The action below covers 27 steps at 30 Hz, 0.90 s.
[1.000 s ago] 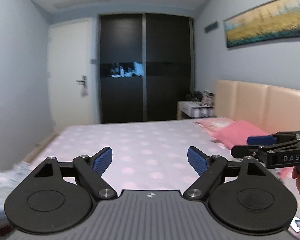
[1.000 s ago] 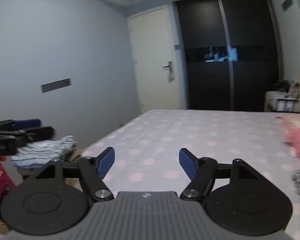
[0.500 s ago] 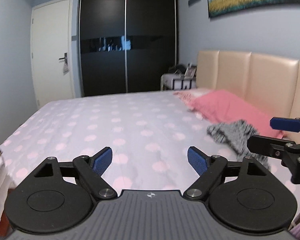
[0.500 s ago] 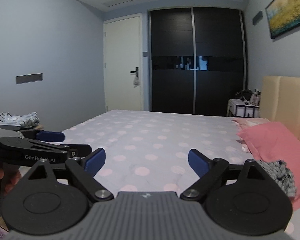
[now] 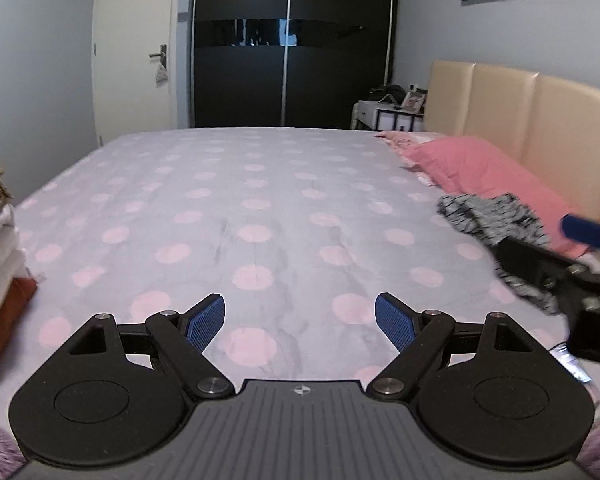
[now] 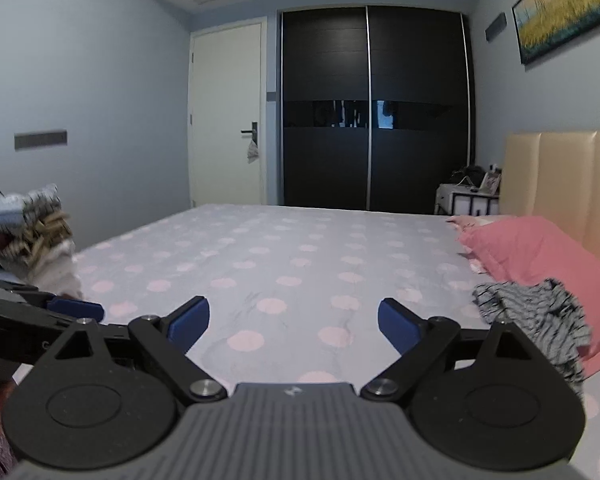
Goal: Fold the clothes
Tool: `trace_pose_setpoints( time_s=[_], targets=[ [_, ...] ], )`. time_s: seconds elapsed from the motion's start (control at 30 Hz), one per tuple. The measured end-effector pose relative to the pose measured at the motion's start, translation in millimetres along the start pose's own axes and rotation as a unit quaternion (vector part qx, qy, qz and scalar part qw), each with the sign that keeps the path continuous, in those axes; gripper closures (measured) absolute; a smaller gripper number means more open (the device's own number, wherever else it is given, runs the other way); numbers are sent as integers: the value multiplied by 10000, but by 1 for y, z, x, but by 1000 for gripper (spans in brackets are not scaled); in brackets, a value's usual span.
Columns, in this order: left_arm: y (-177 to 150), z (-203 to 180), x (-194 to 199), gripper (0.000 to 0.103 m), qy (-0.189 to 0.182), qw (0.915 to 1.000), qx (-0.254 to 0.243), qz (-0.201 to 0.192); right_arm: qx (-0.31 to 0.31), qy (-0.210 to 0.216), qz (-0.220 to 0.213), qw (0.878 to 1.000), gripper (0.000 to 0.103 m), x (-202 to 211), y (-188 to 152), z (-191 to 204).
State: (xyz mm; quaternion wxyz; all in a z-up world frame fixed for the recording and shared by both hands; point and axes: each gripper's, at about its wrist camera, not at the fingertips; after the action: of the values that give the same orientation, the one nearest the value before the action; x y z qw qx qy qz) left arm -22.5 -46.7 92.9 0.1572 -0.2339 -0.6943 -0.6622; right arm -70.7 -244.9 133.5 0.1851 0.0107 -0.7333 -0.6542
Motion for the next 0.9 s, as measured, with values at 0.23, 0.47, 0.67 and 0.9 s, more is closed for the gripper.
trace_pose_setpoints(
  time_s=[0.23, 0.47, 0.67, 0.9],
  targets=[
    [-15, 1, -18, 20, 173, 9998, -28, -101, -311, -330, 89, 9989, 8, -12, -21, -4],
    [-26, 17, -40, 20, 431, 9991, -43, 3, -335, -369, 570, 9971, 8, -45, -49, 5],
    [-35, 33, -49, 20, 581, 9983, -5, 7, -357, -186, 850, 9956, 8, -72, -74, 18],
    [-42, 36, -52, 20, 586, 9982, 8, 153, -574, -109, 1135, 9918, 8, -85, -82, 22]
  ],
)
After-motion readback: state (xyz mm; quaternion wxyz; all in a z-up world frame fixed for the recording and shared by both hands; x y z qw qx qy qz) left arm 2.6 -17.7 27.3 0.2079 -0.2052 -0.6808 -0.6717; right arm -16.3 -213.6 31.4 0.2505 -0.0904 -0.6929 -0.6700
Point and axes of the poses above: each gripper's, at about its wrist camera, not at the fingertips, and x roughly against the way its jaws point, z to its left, y to its top, and after that the axes turned 4 degrees about x, right-handed
